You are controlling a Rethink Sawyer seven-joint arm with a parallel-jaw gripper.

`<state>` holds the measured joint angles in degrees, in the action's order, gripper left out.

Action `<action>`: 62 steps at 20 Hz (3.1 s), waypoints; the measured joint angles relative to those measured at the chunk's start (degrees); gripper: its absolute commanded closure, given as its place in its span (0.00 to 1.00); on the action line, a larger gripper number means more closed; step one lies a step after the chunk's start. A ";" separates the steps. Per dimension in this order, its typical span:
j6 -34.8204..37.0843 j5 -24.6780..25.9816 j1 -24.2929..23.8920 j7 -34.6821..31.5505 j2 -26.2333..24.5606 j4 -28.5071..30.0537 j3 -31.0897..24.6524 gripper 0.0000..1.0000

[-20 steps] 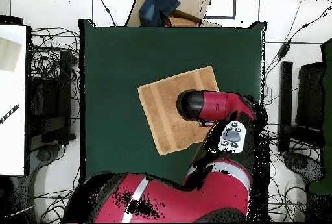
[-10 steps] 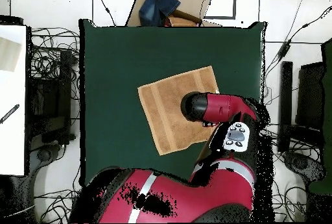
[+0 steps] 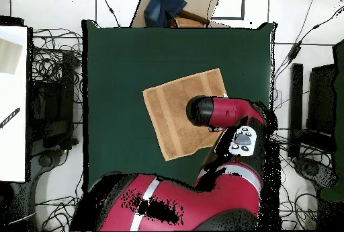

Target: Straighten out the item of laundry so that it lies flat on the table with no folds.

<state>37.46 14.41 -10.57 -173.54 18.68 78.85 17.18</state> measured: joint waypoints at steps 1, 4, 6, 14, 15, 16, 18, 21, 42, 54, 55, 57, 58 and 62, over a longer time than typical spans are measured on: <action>-0.23 -0.01 0.08 0.00 -0.10 0.01 -0.01 0.00; -0.97 -0.01 0.12 0.00 -0.31 0.04 -0.02 0.00; -2.47 0.00 -0.40 0.00 -0.53 0.07 -0.02 0.00; -6.15 0.00 -2.00 0.00 -0.62 0.18 -0.01 0.00; -6.26 0.00 -2.10 0.00 -0.62 0.19 -0.01 0.00; -6.37 0.00 -2.21 0.00 -0.62 0.20 -0.01 0.00; -6.39 0.00 -2.34 0.00 -0.59 0.22 -0.01 0.00; -6.37 0.00 -2.34 0.00 -0.25 0.44 -0.02 0.00; -0.64 0.02 -3.71 0.00 9.01 3.87 0.02 0.00; -0.50 0.02 -4.10 0.00 8.98 4.39 -0.01 0.00; -0.20 0.02 -4.11 0.00 9.51 4.59 -0.01 0.00; 0.50 0.02 -4.10 0.01 10.44 4.94 -0.01 0.00; 1.55 0.02 -4.09 0.01 11.50 5.24 0.00 0.00; 9.01 0.03 -4.04 0.76 16.81 5.49 0.01 0.00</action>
<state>46.47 14.45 -14.62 -172.78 35.49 84.34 17.19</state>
